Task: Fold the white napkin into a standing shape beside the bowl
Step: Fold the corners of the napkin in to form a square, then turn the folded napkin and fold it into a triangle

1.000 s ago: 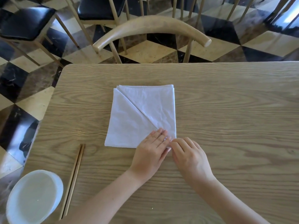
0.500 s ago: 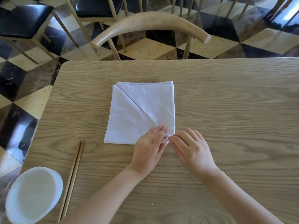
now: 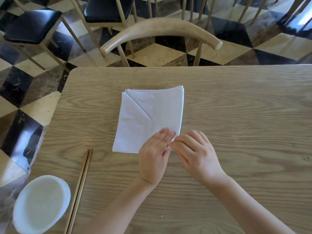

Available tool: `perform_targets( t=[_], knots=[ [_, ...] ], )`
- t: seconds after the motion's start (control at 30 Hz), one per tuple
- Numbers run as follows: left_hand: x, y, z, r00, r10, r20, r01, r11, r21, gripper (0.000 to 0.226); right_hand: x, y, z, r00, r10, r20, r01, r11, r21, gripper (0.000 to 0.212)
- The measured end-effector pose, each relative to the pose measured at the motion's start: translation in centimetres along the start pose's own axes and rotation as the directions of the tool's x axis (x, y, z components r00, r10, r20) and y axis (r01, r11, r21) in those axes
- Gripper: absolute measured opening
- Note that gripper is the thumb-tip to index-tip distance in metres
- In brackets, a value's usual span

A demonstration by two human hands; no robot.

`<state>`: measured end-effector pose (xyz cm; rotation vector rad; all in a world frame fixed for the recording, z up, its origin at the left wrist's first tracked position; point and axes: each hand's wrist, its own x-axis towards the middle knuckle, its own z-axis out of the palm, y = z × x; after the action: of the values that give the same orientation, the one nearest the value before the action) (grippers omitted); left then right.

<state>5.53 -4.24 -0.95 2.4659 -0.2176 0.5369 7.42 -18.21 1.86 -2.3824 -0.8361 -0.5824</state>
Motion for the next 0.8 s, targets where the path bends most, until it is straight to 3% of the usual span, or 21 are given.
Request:
perform_targets(
  t=[0.1, 0.23, 0.4, 0.6, 0.7, 0.8],
  knots=[
    [0.5, -0.3, -0.7, 0.999, 0.001, 0.037, 0.003, 0.995, -0.098, 0.032, 0.1, 0.5, 0.1, 0.999, -0.011, 0.049, 0.008, 0.998, 0.059, 0.021],
    [1.6, 0.2, -3.0, 0.995, 0.009, 0.103, 0.009, 0.984, -0.176, 0.026, 0.9, 2.0, -0.6, 0.971, 0.115, 0.21, -0.129, 0.99, 0.053, 0.045],
    [5.1, 2.0, -7.1, 0.978, 0.035, 0.205, 0.008, 0.978, -0.208, 0.029, 6.0, 2.7, -3.0, 0.959, 0.147, 0.242, -0.182, 0.975, 0.127, 0.017],
    [11.4, 4.0, -12.1, 0.956, -0.241, 0.167, 0.282, 0.916, -0.287, 0.024, 12.3, 2.4, -8.0, 0.917, 0.184, 0.355, -0.306, 0.893, 0.33, 0.003],
    [13.8, 5.3, -14.4, 0.96, -0.239, 0.145, 0.272, 0.917, -0.293, 0.032, 14.6, 1.9, -10.9, 0.935, 0.166, 0.313, -0.288, 0.871, 0.397, 0.003],
    [15.0, 6.7, -16.4, 0.967, -0.219, 0.134, 0.254, 0.886, -0.387, 0.011, 15.6, 1.1, -13.6, 0.978, 0.092, 0.187, -0.151, 0.931, 0.332, 0.009]
  ],
)
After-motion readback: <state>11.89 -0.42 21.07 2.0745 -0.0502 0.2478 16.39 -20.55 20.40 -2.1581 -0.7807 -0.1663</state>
